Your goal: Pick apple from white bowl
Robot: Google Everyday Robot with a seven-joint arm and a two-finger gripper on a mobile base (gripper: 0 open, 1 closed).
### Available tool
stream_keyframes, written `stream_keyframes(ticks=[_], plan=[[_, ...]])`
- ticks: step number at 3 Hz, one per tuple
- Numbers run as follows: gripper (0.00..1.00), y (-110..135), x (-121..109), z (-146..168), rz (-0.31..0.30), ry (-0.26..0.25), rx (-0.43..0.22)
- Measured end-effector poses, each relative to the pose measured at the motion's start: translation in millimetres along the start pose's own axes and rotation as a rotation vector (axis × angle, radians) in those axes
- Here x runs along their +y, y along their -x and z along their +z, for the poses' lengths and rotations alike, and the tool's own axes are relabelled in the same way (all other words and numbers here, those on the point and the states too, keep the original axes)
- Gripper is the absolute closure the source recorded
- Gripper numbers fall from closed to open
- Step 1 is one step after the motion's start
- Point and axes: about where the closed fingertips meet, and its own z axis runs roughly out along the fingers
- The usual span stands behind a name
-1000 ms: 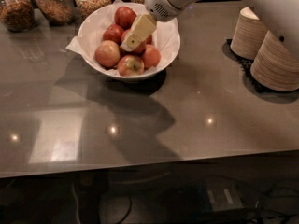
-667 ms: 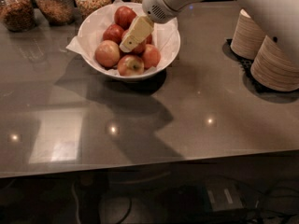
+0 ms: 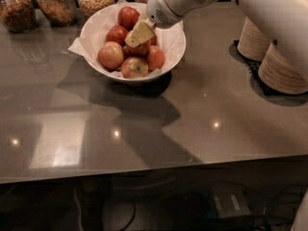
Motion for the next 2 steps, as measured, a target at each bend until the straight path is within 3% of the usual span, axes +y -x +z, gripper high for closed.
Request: stream_keyframes(ticks=[1,2], plan=[[0.48,-2.0,2.7,6.6,0.012,0.020,0.000],[0.42,-3.5,6.4,11.3,0.017,0.037,0.004]])
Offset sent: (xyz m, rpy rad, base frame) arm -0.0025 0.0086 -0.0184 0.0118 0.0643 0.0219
